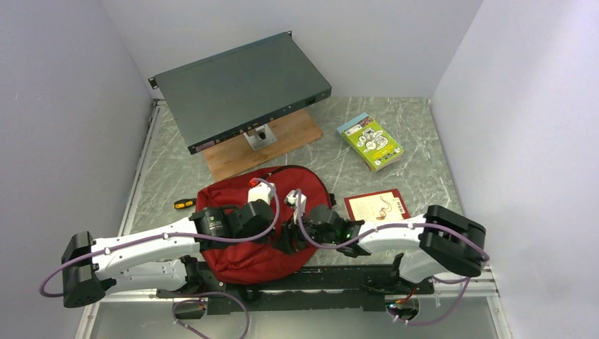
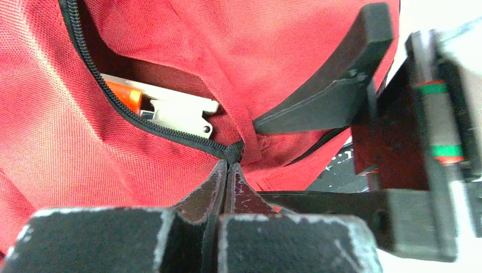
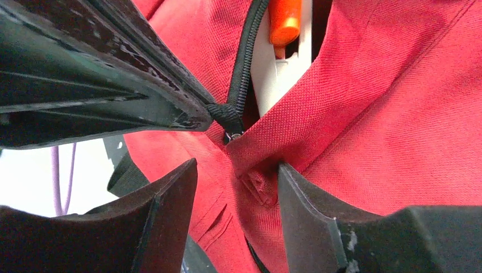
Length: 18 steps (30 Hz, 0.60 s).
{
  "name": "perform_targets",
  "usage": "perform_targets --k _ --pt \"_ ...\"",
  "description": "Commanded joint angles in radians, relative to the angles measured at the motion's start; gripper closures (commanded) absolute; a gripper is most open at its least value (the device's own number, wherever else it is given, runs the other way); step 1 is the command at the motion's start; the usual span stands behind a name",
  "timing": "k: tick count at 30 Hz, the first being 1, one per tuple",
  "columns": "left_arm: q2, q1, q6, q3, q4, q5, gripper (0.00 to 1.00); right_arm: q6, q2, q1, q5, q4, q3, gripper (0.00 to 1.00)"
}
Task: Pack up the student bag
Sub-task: Zip the student bag at the center of the board.
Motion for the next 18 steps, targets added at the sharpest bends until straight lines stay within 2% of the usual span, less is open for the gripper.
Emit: perform_targets --k 1,2,5,8,14,18 --pt "-0.028 0.005 0.021 0.046 0.035 -0.027 1.00 -0.057 0.057 0.038 0.081 0.068 0.059 0.45" --pt "-0.029 0.005 0.019 0.045 0.032 -0.029 1.00 -0.058 0.064 0.046 0.120 0.049 0.073 0.47" --pt "-0.032 0.005 0.009 0.047 0.014 -0.048 1.00 -0.069 0.091 0.051 0.188 -0.006 0.109 0.73" --pt "-0.021 0.005 -0.007 0.067 -0.036 -0.119 1.00 -0.093 0.078 0.069 0.203 0.017 0.076 0.98" --pt "0.125 0.045 -0.056 0.258 -0.284 -0.331 1.00 -0.207 0.070 0.175 0.180 0.065 0.012 1.00" --pt "0.160 0.138 0.013 0.324 -0.288 -0.370 1.00 -0.268 0.071 0.251 0.204 0.048 -0.011 1.00"
